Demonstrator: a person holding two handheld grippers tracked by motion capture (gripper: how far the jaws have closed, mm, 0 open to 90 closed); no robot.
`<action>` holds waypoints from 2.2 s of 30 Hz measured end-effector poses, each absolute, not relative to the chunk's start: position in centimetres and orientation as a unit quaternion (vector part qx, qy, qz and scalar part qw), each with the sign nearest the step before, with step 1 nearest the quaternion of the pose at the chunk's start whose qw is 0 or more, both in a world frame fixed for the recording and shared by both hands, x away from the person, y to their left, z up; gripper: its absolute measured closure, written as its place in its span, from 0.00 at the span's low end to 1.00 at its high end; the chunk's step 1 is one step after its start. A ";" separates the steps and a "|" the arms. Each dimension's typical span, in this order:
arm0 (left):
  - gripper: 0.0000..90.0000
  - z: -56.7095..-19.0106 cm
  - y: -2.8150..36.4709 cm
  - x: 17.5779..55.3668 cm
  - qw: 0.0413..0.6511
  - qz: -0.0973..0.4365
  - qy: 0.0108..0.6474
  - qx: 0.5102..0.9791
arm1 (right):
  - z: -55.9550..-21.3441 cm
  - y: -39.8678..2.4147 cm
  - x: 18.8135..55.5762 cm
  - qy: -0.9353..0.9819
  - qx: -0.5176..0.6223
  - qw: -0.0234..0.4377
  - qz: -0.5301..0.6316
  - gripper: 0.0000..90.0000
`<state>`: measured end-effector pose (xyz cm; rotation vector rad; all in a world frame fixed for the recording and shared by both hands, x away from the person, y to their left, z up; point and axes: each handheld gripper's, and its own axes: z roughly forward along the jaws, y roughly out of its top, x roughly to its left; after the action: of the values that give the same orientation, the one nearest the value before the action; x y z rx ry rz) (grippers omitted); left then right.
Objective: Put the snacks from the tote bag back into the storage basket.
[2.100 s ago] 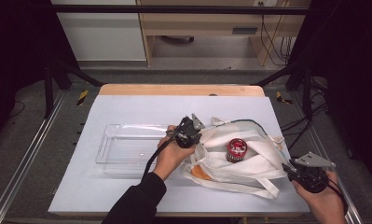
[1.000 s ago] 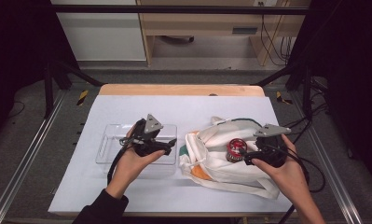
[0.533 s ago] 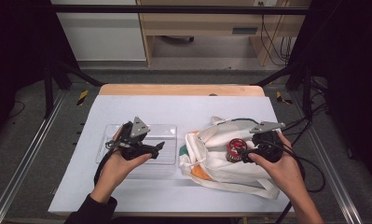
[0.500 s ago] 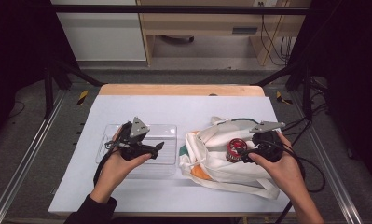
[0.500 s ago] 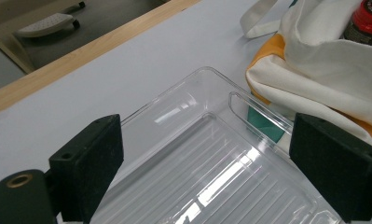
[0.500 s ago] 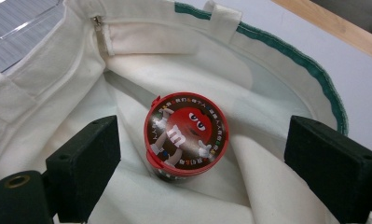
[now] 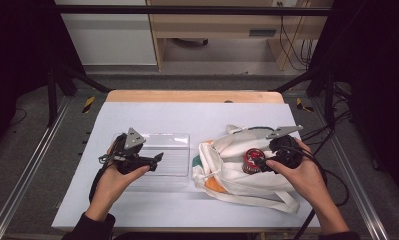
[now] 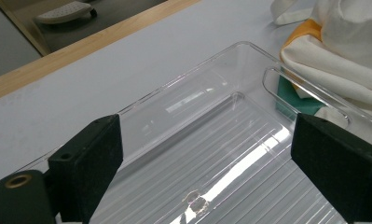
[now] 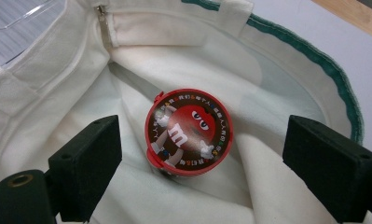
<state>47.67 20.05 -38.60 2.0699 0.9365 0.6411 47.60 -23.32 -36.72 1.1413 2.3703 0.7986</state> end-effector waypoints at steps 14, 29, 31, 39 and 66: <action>0.10 -38.2 21.9 47.7 0.384 0.260 0.384 0.798 | -37.0 -22.5 48.7 0.864 0.393 0.170 0.265 0.16; 0.10 -38.1 22.4 47.7 0.382 0.263 0.385 0.798 | -38.3 -21.3 50.0 0.884 0.372 0.145 0.242 0.16; 0.10 -38.1 22.5 47.7 0.381 0.262 0.386 0.798 | -38.5 -21.2 50.1 0.888 0.368 0.147 0.233 0.17; 0.10 -38.2 22.8 47.8 0.380 0.261 0.389 0.798 | -39.3 -21.3 50.5 0.899 0.355 0.141 0.215 0.17; 0.10 -38.2 23.0 47.9 0.379 0.260 0.389 0.798 | -41.1 -21.4 52.2 0.915 0.340 0.112 0.184 0.17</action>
<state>47.89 22.98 -38.24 2.0399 0.9947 0.6641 52.22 -21.40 -41.07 0.9991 2.6861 0.5399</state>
